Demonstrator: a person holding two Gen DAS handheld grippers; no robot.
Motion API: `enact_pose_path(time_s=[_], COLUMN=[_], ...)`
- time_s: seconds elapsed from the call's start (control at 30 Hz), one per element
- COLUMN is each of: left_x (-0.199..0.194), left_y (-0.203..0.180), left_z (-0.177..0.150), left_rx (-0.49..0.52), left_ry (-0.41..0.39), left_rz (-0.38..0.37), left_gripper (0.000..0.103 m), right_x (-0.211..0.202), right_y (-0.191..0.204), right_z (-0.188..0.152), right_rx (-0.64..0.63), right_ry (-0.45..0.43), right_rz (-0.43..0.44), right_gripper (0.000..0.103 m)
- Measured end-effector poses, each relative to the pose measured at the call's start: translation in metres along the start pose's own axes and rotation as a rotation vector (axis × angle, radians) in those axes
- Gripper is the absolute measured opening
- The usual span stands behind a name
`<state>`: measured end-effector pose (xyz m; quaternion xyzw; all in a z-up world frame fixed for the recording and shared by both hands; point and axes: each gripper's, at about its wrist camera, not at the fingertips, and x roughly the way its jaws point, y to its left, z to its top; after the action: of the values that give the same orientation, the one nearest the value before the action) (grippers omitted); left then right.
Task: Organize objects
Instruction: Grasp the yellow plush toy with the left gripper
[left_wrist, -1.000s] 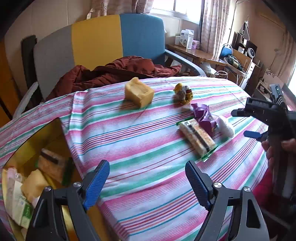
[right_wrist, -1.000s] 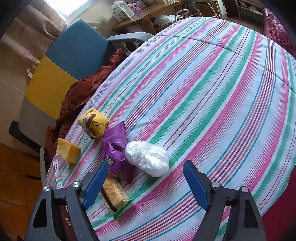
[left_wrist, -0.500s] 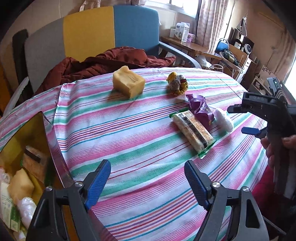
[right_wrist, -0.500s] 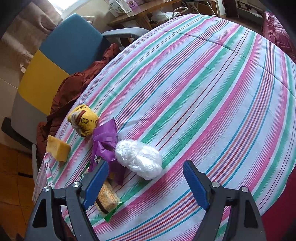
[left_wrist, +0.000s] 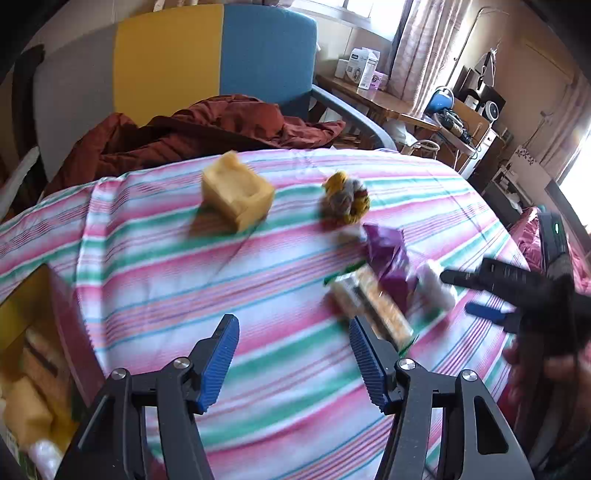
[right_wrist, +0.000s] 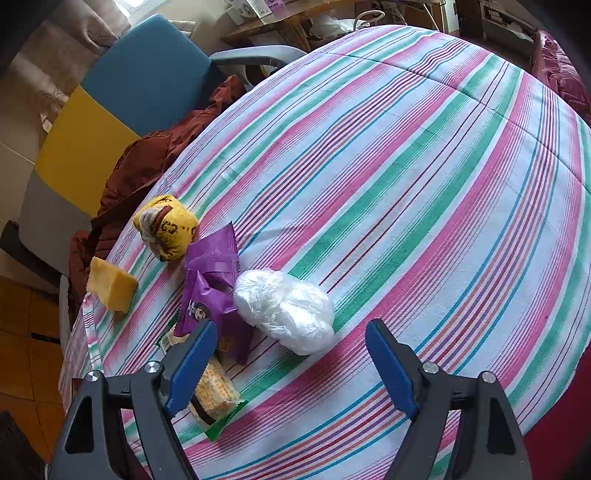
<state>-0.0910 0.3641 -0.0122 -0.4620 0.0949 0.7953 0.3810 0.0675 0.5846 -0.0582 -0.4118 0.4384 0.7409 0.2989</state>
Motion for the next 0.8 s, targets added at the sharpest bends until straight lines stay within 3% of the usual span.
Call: enact_pose_path(time_s=[0.4, 0.47, 0.7, 0.8], left_x=[0.045, 0.054, 0.089, 0.109], left_y=[-0.022, -0.025, -0.035, -0.039], left_z=[0.068, 0.079, 0.112, 0.123], left_rx=[-0.007, -0.018, -0.052, -0.067], left_ry=[0.004, 0.000, -0.003, 0.015], left_rz=[-0.027, -0.050, -0.062, -0.063], left_gripper=[0.068, 0.074, 0.081, 0.082], right_x=[-0.008, -0.005, -0.004, -0.008], right_y=[-0.032, -0.031, -0.027, -0.014], right_z=[0.005, 0.004, 0.003, 0.002], right_rx=[0.191, 0.193, 0.185, 0.112], right_ry=[-0.007, 0.008, 0.009, -0.011], right_rz=[0.135, 0.155, 0.174, 0.154], right_gripper=[0.084, 0.084, 0.084, 0.084])
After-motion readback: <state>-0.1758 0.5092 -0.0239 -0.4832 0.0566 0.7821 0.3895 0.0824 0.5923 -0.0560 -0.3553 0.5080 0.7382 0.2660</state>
